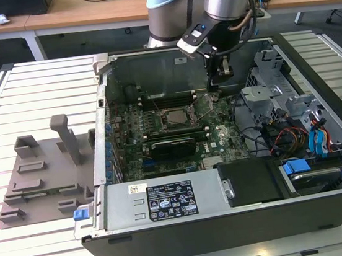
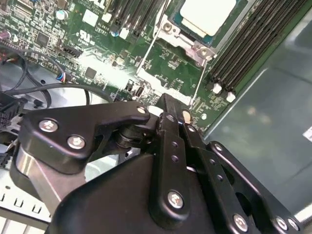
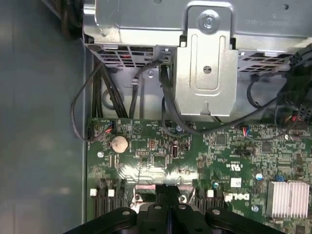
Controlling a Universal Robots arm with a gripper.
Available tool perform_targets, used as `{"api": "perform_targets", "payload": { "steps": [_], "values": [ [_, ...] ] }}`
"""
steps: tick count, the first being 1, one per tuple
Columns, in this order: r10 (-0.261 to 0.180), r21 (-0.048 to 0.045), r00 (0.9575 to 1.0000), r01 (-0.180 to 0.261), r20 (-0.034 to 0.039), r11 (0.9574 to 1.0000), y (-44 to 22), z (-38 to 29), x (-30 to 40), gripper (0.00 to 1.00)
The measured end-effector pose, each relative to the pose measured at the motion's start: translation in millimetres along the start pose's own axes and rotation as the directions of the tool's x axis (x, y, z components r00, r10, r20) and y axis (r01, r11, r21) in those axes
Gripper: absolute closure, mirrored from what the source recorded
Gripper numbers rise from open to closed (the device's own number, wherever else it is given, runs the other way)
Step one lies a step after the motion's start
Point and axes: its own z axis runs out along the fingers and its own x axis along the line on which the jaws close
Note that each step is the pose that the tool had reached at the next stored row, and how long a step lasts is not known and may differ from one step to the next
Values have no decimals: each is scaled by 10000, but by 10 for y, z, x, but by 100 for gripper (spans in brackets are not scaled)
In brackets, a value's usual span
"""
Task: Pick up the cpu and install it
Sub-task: 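Close the cpu cover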
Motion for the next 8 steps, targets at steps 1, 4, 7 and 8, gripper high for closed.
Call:
{"api": "perform_targets", "payload": {
  "steps": [1, 4, 7, 8],
  "values": [
    [0, 10, 10000, 0, 1, 10000, 65, 32, -2, 89],
    [-1, 35, 10000, 1, -3, 10000, 145, 131, -1, 89],
    [-17, 43, 10000, 17, -1, 10000, 157, 259, 2, 89],
    [-28, 43, 10000, 28, 0, 10000, 157, 271, 2, 89]
  ]
}}
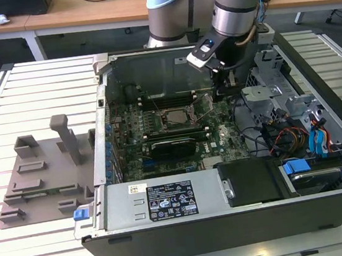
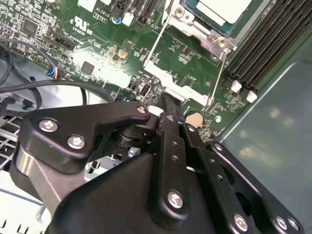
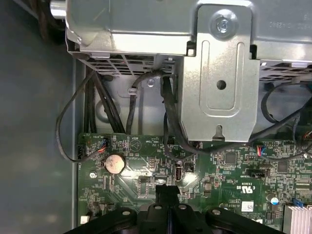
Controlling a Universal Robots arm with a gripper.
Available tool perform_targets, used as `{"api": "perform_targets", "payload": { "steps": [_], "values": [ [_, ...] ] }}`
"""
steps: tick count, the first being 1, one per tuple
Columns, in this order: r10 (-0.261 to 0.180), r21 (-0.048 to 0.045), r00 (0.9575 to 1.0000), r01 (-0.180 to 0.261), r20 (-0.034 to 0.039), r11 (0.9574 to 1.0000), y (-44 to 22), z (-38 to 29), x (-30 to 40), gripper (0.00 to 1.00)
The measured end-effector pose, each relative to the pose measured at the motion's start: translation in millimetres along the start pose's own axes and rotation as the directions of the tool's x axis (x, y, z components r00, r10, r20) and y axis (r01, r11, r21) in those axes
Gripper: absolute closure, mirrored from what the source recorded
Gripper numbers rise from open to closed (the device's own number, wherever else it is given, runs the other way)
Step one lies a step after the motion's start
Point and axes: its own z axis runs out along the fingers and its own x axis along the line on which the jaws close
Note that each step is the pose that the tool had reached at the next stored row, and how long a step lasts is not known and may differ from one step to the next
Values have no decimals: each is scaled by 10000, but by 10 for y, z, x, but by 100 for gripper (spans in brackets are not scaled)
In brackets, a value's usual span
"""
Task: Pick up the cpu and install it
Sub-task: 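Close the cpu cover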
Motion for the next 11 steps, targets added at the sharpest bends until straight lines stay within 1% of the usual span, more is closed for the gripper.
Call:
{"api": "perform_targets", "payload": {
  "steps": [4, 6, 7, 9, 10, 11],
  "values": [
    [3, 0, 10000, -3, -5, 10000, -2, 1, 0, 89],
    [2, 0, 10000, -2, -5, 10000, -55, 3, 2, 89],
    [2, 0, 10000, -2, -5, 10000, -99, 5, 3, 89],
    [1, 0, 10000, -1, -5, 10000, -144, 6, 5, 89],
    [2, 0, 10000, -2, -5, 10000, -191, 8, 6, 89],
    [1, -1, 10000, -1, -5, 10000, -211, 9, 7, 89]
  ]
}}
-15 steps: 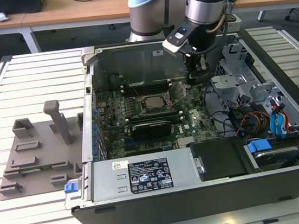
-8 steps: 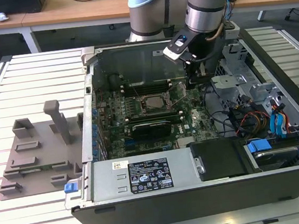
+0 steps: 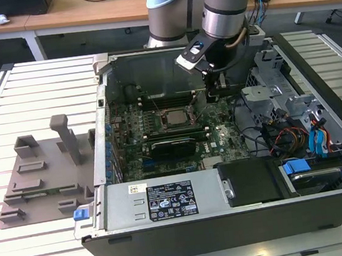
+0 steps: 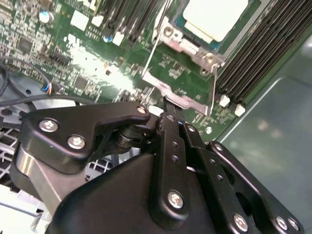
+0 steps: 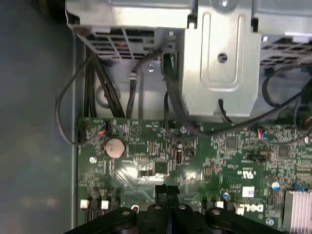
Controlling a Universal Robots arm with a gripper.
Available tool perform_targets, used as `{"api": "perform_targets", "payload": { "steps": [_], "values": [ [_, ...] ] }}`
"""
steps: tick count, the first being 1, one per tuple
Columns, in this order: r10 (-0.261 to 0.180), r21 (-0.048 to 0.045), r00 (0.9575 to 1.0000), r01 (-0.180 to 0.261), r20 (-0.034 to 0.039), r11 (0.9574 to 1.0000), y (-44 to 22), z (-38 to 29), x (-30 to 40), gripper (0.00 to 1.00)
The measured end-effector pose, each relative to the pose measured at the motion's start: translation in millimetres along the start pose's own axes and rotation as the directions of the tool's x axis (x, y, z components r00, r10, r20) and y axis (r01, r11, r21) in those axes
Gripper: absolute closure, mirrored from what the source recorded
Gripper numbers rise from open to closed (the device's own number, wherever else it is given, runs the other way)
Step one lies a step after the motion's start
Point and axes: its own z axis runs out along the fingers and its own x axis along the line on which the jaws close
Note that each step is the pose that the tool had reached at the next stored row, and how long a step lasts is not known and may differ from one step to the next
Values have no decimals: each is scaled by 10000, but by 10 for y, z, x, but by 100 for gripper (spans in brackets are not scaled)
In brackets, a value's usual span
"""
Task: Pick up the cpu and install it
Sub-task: 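Close the cpu cover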
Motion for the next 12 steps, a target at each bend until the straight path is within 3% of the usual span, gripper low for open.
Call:
{"api": "perform_targets", "payload": {
  "steps": [6, 12],
  "values": [
    [0, -1, 10000, 0, 1, 10000, -152, 5, 4, 89],
    [1, -1, 10000, -1, -1, 10000, -231, 9, 7, 89]
  ]
}}
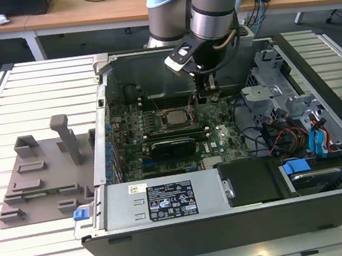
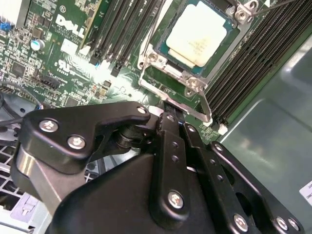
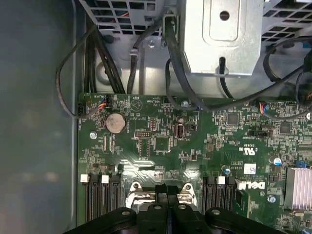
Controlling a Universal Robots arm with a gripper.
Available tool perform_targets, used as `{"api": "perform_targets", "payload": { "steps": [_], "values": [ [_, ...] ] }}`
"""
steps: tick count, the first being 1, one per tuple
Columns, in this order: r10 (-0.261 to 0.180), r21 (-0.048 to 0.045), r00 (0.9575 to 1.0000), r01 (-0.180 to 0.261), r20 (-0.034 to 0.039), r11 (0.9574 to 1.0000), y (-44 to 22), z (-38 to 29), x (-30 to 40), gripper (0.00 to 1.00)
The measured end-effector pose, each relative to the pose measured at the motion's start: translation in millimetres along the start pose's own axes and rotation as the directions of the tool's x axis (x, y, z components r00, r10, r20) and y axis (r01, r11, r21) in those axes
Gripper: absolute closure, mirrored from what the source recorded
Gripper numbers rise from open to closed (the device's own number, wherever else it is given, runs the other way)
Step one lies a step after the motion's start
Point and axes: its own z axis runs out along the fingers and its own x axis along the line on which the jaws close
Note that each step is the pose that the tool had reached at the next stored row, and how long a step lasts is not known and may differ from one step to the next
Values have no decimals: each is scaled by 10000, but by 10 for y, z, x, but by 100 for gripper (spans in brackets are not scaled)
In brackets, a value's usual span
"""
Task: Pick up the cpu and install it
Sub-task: 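Close the cpu cover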
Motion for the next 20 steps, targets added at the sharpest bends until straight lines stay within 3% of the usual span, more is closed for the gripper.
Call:
{"api": "perform_targets", "payload": {
  "steps": [6, 20],
  "values": [
    [0, 0, 10000, 0, 0, 10000, -162, 9, 5, 89],
    [-1, 0, 10000, 1, 1, 10000, -309, 26, 10, 89]
  ]
}}
